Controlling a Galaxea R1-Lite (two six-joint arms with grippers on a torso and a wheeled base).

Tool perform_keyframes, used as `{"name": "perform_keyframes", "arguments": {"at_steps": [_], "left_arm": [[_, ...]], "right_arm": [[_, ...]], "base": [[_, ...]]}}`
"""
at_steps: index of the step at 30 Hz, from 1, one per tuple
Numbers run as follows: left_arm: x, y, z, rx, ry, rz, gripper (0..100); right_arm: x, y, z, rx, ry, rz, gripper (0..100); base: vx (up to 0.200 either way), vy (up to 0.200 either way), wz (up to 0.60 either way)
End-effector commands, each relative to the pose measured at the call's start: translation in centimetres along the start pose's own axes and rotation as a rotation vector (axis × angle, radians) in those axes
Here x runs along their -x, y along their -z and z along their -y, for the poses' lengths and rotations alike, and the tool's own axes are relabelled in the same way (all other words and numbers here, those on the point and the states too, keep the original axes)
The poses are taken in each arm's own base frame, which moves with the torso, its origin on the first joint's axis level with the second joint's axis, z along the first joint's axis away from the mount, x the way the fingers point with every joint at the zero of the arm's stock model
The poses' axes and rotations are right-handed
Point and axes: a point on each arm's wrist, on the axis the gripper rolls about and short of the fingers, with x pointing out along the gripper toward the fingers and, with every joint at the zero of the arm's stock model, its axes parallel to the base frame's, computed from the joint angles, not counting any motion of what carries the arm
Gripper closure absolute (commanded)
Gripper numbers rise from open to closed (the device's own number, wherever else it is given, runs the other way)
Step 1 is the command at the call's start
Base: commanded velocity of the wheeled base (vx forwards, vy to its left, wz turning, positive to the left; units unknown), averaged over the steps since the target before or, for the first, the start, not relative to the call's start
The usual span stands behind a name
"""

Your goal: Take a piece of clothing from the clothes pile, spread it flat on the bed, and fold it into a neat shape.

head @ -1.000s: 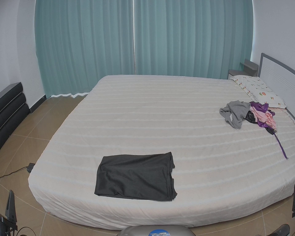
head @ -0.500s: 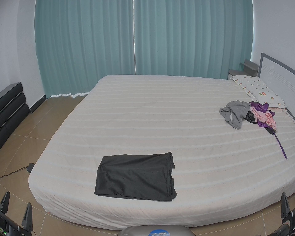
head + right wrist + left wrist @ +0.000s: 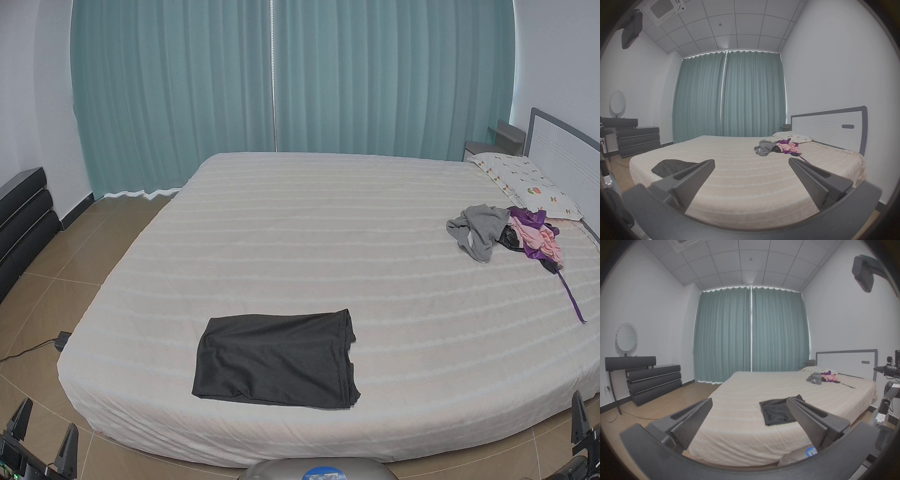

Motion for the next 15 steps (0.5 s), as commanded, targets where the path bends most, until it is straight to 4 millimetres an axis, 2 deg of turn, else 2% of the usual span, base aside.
{"name": "perform_keyframes", "arguments": {"at_steps": [1,15], "left_arm": [[-0.08,0.48,-0.06,-0.006,-0.025,-0.009,0],[-0.07,0.50,-0.07,-0.002,-0.031,-0.009,0]], "right_arm": [[0.05,1.10,-0.40,0.006,-0.169,-0.069,0],[0.00,1.01,-0.34,-0.004,-0.139,-0.054,0]], "base": [[0.000,0.000,0.00],[0.000,0.000,0.00]]}}
